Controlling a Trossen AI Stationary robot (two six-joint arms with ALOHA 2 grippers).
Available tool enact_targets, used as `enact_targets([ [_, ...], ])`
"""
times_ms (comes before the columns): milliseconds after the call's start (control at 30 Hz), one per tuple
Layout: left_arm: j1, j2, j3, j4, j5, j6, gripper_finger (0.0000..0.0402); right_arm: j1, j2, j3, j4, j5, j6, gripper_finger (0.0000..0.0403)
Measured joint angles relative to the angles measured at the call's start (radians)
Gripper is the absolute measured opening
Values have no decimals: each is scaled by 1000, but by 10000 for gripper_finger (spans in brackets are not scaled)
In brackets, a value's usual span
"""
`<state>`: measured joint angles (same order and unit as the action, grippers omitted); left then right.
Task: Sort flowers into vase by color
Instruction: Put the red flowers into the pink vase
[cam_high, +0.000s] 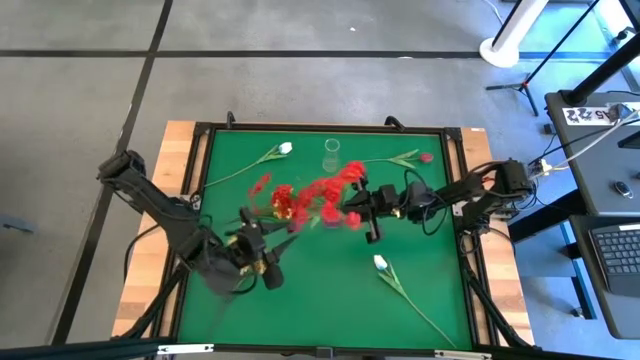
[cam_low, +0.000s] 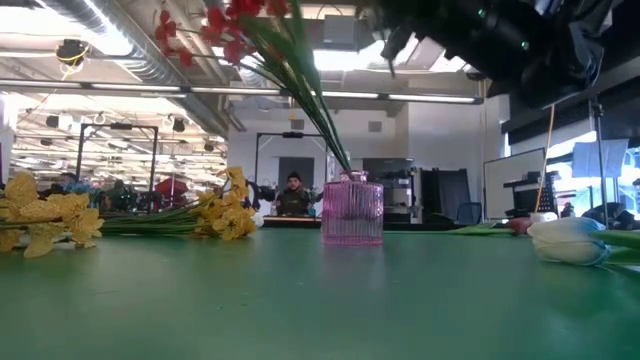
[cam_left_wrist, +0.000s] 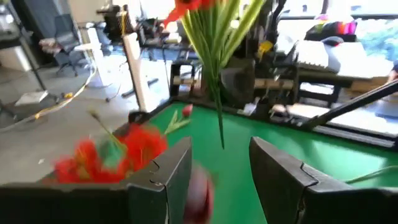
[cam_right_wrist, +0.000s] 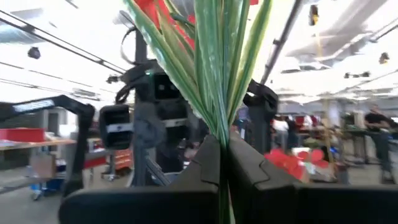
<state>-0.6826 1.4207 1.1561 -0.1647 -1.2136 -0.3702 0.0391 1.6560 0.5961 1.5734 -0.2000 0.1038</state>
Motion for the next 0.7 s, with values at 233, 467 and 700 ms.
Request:
enact_targets([
  [233, 14, -5, 117, 5, 37, 128, 156, 0, -44, 1, -5, -30, 33, 7],
  [467, 131, -4, 141, 5, 204, 120, 156, 0, -48, 44, -7, -86, 98, 7],
  [700, 231, -2, 141, 54, 410, 118, 156, 1, -48, 109, -86, -128, 128, 7],
])
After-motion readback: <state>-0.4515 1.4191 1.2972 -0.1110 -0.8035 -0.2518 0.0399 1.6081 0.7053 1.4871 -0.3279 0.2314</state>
